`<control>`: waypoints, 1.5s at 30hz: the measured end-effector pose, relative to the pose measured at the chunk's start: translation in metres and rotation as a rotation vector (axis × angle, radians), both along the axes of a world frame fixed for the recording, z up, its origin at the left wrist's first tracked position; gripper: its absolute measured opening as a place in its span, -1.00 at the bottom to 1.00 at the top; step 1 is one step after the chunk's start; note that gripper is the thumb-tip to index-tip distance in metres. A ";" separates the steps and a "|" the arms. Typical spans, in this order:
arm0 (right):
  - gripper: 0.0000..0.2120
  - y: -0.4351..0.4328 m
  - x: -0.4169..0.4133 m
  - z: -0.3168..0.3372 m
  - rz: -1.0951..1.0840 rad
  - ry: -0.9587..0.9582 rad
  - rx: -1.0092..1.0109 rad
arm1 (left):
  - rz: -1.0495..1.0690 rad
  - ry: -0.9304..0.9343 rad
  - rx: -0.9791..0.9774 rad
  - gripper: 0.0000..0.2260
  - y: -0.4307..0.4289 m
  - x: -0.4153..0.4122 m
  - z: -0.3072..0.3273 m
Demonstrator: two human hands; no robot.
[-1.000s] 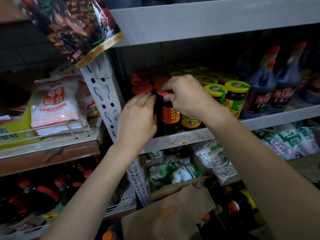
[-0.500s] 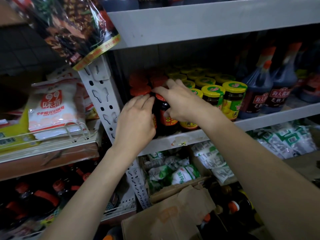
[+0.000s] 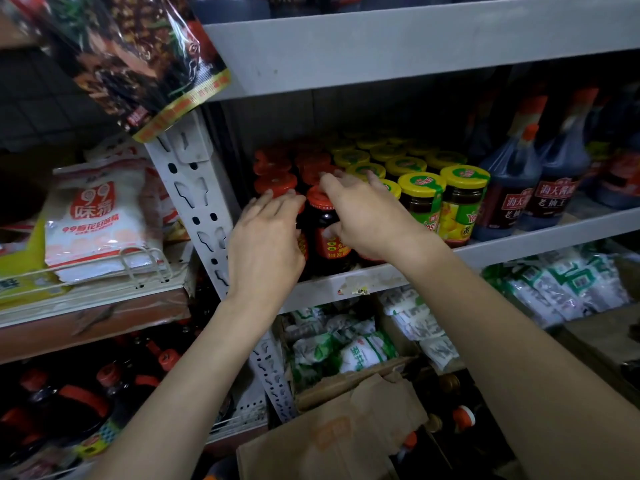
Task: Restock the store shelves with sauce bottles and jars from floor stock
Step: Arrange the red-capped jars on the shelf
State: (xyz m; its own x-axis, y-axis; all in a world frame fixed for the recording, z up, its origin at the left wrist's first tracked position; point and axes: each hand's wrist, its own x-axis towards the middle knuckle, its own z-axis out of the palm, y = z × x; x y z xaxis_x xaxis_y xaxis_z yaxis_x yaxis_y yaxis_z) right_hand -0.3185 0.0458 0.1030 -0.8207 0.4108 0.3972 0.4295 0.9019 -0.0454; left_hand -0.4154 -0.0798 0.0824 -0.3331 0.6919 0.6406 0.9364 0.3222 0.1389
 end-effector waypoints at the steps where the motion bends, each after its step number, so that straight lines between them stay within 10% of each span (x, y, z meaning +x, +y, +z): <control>1: -0.37 0.002 0.000 0.003 0.001 0.003 -0.039 | -0.005 -0.007 0.010 -0.55 0.000 0.000 0.000; 36: -0.76 0.012 0.054 -0.023 -0.227 0.173 0.130 | -0.081 0.159 -0.023 -0.69 0.039 0.011 0.010; 45: -0.62 0.013 0.085 -0.036 -0.137 0.246 0.319 | -0.147 0.153 0.127 -0.46 0.040 0.028 -0.001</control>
